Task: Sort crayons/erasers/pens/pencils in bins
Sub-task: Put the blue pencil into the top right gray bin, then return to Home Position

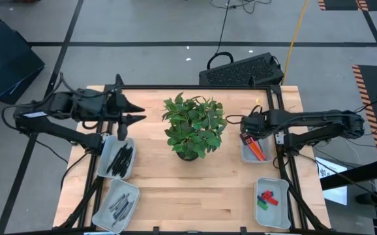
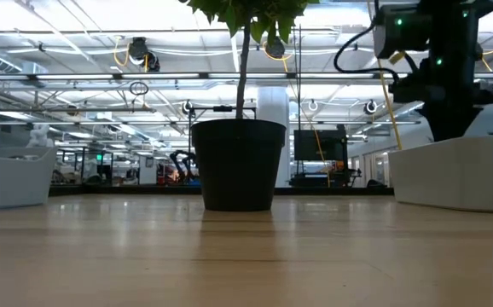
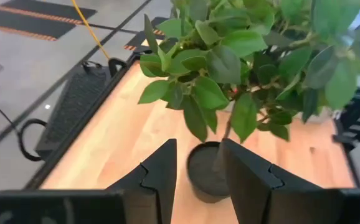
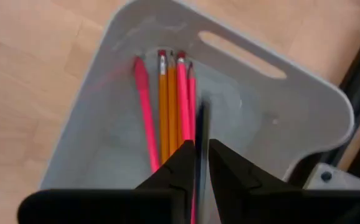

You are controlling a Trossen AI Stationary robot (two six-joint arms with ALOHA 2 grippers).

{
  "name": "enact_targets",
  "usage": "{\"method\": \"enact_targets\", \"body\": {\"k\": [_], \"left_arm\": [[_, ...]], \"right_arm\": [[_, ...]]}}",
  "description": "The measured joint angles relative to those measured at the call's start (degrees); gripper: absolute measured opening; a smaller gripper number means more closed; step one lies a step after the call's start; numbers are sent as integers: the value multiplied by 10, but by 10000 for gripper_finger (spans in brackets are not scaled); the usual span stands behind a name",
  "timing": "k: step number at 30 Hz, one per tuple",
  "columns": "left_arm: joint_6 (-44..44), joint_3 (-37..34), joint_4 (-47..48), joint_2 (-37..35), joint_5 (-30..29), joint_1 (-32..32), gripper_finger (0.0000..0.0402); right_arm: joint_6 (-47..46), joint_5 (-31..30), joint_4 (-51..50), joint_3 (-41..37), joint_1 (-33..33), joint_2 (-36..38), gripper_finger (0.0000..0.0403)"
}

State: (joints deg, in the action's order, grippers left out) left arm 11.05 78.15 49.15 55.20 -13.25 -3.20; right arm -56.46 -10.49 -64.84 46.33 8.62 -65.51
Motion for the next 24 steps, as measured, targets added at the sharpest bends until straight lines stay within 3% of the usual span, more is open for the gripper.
{"method": "enact_targets", "body": {"k": [10, 17, 20, 24], "left_arm": [[30, -1, 47, -47, -8, 0, 127], [30, -88, 14, -95, -8, 0, 122], [20, -161, -49, -129, 22, 0, 93], [-1, -263, -171, -184, 78, 0, 16]], "right_arm": [[39, 16, 29, 26, -7, 28, 48], [185, -16, 247, 39, -65, 112, 46], [289, -16, 344, 39, -103, 139, 25], [361, -15, 469, 39, -149, 181, 4]]}}
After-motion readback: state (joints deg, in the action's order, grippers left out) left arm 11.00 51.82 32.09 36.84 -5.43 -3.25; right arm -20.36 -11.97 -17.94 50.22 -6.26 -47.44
